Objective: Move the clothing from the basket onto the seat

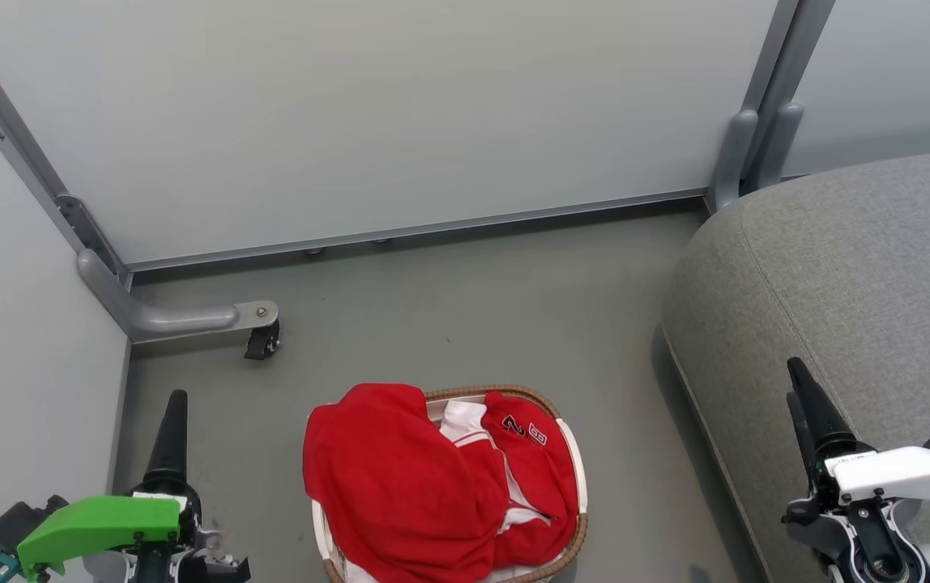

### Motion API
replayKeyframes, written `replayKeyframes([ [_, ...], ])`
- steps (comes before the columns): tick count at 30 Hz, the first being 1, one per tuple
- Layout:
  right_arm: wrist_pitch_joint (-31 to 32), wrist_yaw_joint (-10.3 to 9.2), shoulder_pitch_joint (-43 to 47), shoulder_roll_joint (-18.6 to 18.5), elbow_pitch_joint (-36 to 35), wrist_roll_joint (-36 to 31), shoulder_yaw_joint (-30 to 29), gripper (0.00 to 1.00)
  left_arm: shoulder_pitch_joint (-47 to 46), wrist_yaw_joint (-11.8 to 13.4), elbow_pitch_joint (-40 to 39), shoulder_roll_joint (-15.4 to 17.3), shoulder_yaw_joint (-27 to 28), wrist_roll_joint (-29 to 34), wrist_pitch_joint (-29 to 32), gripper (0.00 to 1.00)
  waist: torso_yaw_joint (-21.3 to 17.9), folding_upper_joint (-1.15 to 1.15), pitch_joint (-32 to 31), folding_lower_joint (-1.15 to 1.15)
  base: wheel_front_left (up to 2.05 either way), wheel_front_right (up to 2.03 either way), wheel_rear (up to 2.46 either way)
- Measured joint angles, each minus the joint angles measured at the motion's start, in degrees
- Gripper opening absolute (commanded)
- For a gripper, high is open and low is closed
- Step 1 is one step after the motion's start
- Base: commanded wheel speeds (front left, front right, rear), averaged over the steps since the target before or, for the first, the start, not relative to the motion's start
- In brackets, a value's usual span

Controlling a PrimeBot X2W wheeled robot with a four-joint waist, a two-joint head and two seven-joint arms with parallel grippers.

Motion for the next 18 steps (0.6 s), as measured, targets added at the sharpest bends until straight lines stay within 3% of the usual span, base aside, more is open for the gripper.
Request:
replayKeyframes([
  [18,-4.3,0.00,-1.8,-1.9,-0.5,-19.6,3.2,1.00,-1.0,0.5,0.8,0.4,-2.3,21.5,-4.3,1.00,-0.2,0.00,0.6,0.00,0.00,0.00,0.00],
])
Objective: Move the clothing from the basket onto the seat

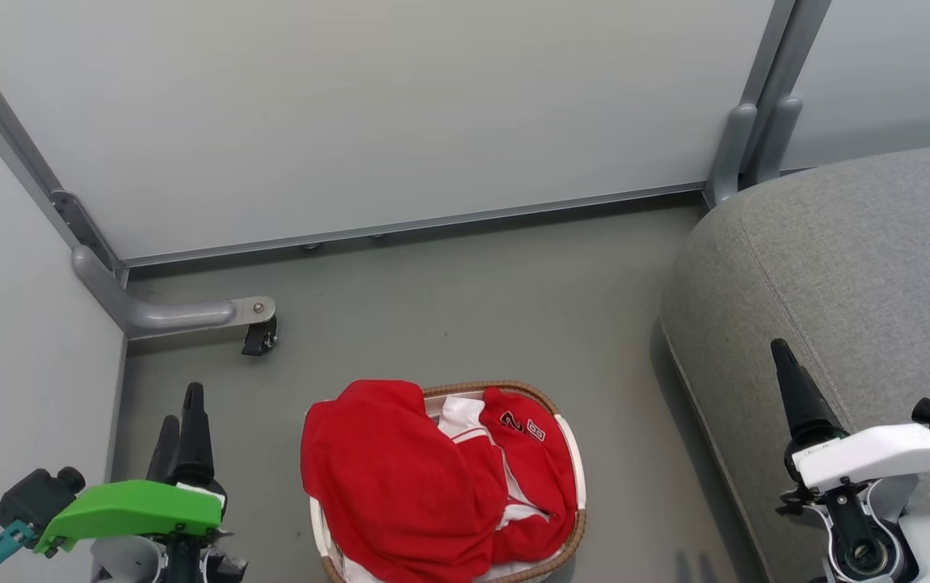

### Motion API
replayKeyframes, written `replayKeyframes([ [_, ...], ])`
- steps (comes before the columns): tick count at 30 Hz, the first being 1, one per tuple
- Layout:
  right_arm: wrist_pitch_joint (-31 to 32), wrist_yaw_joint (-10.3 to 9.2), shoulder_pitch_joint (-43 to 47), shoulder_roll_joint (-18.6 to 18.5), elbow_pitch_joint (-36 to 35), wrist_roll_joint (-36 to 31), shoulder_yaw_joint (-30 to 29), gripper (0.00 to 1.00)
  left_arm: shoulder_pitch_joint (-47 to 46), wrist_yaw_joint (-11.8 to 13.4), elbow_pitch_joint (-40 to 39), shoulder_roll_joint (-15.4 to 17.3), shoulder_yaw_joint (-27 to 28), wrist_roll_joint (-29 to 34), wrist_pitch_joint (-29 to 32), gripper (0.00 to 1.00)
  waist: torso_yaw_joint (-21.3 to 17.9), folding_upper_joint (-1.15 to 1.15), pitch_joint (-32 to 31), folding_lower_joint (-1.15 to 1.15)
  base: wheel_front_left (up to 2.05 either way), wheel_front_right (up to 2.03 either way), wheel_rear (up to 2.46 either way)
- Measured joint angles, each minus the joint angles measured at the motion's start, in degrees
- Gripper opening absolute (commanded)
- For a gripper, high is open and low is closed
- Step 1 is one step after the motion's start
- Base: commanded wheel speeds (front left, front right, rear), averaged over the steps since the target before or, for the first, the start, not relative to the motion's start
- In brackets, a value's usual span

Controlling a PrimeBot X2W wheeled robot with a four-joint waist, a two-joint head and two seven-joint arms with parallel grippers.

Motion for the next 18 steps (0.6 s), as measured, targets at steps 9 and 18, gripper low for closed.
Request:
replayKeyframes([
  [9,-1.9,0.00,-0.4,-0.7,0.4,-7.9,1.5,1.00,-0.5,0.7,1.4,0.7,-1.9,8.2,-1.8,1.00,-0.1,0.00,0.3,0.00,0.00,0.00,0.00],
  [18,-3.7,0.00,-0.9,-1.3,0.8,-15.8,2.6,1.00,-0.5,1.8,2.5,1.4,-3.4,16.1,-3.7,1.00,-0.3,0.00,0.1,0.00,0.00,0.00,0.00],
])
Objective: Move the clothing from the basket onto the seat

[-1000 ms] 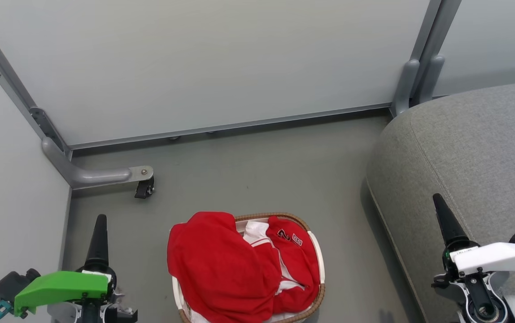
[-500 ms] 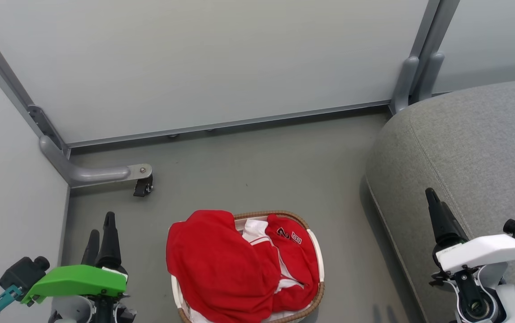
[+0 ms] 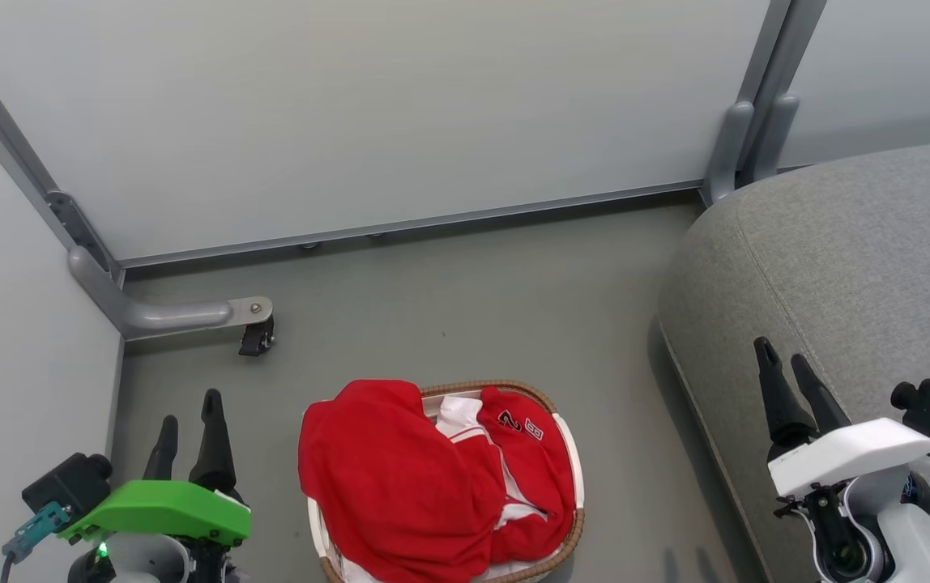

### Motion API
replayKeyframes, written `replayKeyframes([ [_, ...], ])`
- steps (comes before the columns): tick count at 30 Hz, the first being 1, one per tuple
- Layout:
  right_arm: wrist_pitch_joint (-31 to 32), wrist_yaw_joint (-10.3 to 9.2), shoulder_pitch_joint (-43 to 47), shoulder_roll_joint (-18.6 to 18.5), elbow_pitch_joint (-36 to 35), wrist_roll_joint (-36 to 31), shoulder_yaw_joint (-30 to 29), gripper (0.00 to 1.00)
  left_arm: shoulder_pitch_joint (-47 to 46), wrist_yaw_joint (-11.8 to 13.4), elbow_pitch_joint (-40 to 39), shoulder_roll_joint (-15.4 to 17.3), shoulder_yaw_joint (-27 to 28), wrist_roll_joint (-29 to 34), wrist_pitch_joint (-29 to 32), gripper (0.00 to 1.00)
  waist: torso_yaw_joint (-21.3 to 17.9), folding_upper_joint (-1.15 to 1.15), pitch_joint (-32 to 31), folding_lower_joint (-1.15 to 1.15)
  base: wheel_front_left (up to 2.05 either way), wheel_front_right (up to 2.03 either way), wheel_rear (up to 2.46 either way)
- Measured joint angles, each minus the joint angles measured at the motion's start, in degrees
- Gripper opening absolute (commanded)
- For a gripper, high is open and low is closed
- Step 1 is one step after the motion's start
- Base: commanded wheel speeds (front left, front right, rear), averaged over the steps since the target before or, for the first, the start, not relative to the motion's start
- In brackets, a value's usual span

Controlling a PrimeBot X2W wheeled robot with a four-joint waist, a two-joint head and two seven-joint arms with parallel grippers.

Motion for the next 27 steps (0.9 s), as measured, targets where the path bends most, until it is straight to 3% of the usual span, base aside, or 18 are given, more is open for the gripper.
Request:
replayKeyframes([
  [27,-4.3,0.00,-1.4,-1.1,1.3,-17.7,3.9,1.00,0.0,1.3,1.0,0.4,-2.0,16.7,-4.3,1.00,-0.8,0.00,0.6,0.00,0.00,0.00,0.00],
])
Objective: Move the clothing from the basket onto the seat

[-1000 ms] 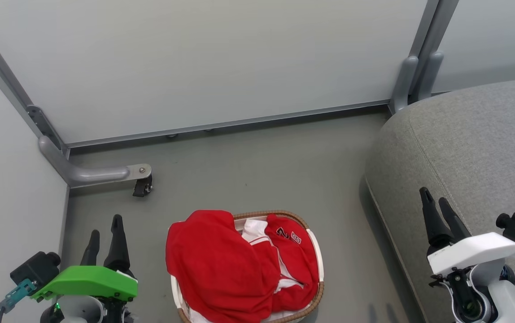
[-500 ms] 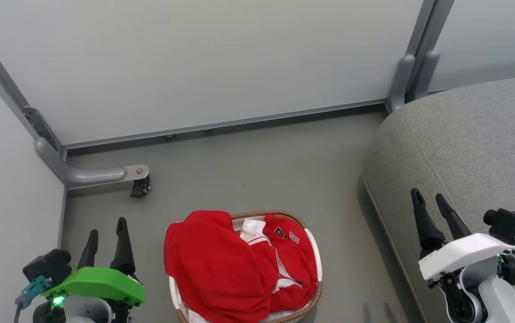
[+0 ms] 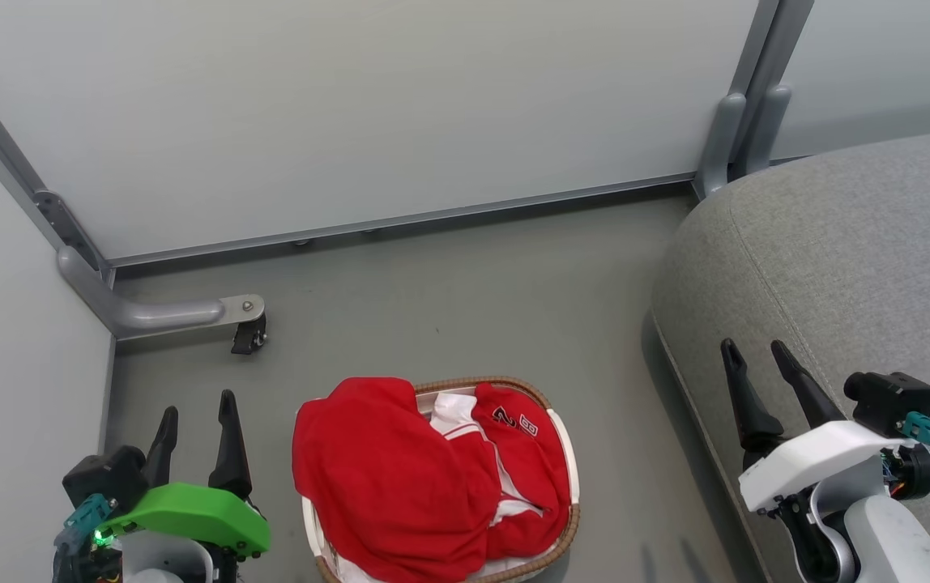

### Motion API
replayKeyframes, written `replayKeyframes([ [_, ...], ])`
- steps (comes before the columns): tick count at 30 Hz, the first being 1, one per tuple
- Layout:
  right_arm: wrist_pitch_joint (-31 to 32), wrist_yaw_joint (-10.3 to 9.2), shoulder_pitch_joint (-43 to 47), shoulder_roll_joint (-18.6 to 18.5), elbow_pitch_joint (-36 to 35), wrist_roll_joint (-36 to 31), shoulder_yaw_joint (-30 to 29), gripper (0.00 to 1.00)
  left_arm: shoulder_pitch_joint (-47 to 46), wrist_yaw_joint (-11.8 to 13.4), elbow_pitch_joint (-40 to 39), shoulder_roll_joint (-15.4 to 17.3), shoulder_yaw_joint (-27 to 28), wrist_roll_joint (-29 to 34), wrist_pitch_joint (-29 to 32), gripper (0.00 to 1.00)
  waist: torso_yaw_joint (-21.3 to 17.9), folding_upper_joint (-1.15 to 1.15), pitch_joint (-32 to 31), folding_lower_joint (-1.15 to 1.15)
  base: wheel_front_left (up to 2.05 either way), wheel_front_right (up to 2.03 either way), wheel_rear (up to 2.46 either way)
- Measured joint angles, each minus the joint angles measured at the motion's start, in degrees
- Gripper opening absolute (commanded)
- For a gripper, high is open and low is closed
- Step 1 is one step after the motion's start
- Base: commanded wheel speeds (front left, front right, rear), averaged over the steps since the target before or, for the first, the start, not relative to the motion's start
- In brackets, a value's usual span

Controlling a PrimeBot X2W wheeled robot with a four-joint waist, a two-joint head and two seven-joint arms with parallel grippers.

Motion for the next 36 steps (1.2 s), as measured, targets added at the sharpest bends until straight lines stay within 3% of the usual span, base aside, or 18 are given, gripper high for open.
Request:
replayKeyframes([
  [26,-3.3,0.01,0.6,-0.7,1.9,-12.6,2.0,1.00,0.9,-0.8,1.3,-1.5,0.3,13.1,-3.3,1.00,-0.8,0.00,-0.2,0.00,0.00,0.00,0.00],
  [36,-4.5,0.02,-2.4,-0.6,0.0,-17.2,3.1,1.00,-2.4,-2.2,3.8,-1.7,-2.3,16.9,-4.4,1.00,-2.0,0.00,3.8,0.00,0.00,0.00,0.00],
])
